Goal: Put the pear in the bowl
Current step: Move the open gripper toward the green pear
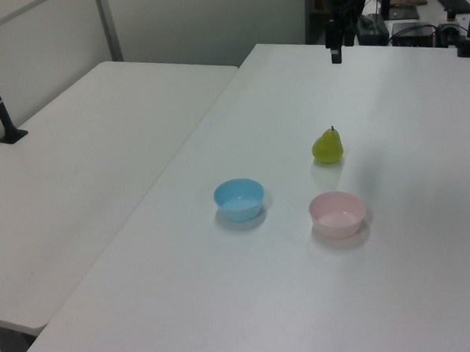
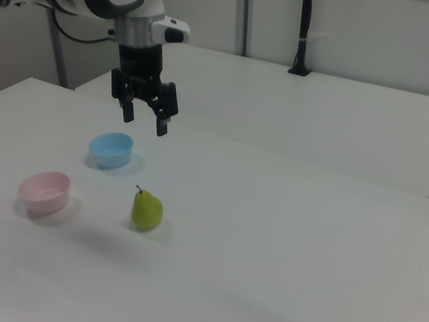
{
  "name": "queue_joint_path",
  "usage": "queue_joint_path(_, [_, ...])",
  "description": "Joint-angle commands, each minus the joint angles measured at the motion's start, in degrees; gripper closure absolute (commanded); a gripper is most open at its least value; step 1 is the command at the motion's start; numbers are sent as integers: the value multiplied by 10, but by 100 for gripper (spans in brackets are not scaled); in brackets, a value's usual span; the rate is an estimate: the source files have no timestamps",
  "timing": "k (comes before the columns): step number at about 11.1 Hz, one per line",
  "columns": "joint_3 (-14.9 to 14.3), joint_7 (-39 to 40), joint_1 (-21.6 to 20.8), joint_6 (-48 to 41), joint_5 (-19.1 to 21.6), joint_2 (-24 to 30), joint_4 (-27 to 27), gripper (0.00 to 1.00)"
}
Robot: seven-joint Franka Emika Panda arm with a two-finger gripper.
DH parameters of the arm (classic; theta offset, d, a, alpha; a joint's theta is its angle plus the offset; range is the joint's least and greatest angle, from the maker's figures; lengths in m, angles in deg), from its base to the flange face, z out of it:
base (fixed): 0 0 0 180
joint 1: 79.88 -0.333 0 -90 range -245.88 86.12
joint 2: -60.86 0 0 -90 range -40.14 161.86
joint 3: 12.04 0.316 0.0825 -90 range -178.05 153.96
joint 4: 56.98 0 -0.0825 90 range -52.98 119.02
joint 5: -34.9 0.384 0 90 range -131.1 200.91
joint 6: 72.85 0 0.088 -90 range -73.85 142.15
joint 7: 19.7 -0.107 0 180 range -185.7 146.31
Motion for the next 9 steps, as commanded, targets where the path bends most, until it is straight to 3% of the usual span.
queue_joint_path(1, [-3, 0, 4, -7, 8, 11, 3, 0])
queue_joint_path(9, [-4, 3, 16, 10, 27, 12, 3, 0])
